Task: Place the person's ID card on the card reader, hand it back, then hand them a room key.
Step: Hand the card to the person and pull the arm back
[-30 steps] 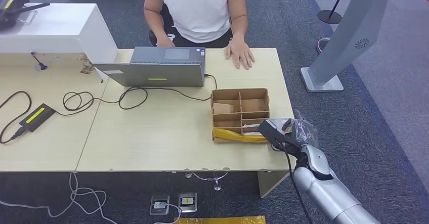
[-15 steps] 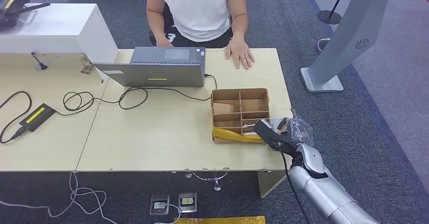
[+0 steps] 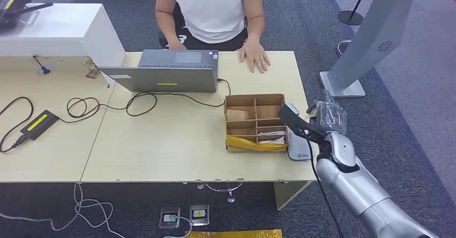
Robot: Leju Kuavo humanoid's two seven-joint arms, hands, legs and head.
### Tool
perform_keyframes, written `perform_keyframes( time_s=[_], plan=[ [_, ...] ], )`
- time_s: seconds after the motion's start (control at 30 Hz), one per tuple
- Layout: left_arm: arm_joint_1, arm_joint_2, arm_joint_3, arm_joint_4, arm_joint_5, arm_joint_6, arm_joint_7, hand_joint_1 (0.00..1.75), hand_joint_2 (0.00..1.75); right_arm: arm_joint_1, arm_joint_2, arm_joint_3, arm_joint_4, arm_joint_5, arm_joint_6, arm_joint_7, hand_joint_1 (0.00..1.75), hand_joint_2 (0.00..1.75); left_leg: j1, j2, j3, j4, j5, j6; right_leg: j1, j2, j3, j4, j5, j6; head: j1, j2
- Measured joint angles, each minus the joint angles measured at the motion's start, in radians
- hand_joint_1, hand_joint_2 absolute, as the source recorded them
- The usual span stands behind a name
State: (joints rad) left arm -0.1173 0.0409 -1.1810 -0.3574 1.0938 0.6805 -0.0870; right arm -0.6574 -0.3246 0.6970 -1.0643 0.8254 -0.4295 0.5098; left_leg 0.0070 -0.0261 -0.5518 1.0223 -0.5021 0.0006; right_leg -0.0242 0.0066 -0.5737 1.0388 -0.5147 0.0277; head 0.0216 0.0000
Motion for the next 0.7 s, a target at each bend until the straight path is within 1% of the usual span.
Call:
perform_keyframes(
  time_s=[0.17,0.33,0.57,0.7],
  plan=[
    [-0.003,0.001,-0.003,0.000,-0.007,-0.001,0.000,0.00,1.75,-0.058,-0.037,-0.011,-0.080,0.038,0.021,0.029,1.75,1.75,0.000,0.000,0.000,0.000,0.000,0.000,0.000,0.000,0.000,0.000,0.000,0.000,0.000,0.000],
    [-0.005,0.001,-0.004,0.000,-0.011,-0.001,0.000,0.00,1.75,-0.096,-0.060,-0.019,-0.144,0.061,0.042,0.036,1.75,1.75,0.000,0.000,0.000,0.000,0.000,0.000,0.000,0.000,0.000,0.000,0.000,0.000,0.000,0.000],
    [-0.009,0.000,-0.005,0.000,-0.019,-0.009,0.003,0.00,1.75,-0.147,-0.068,-0.018,-0.179,0.084,0.105,0.033,1.75,1.75,0.000,0.000,0.000,0.000,0.000,0.000,0.000,0.000,0.000,0.000,0.000,0.000,0.000,0.000],
    [-0.012,-0.001,-0.005,0.001,-0.020,-0.010,0.004,0.00,1.75,-0.161,-0.065,-0.012,-0.179,0.088,0.116,0.031,1.75,1.75,0.000,0.000,0.000,0.000,0.000,0.000,0.000,0.000,0.000,0.000,0.000,0.000,0.000,0.000]
  ],
)
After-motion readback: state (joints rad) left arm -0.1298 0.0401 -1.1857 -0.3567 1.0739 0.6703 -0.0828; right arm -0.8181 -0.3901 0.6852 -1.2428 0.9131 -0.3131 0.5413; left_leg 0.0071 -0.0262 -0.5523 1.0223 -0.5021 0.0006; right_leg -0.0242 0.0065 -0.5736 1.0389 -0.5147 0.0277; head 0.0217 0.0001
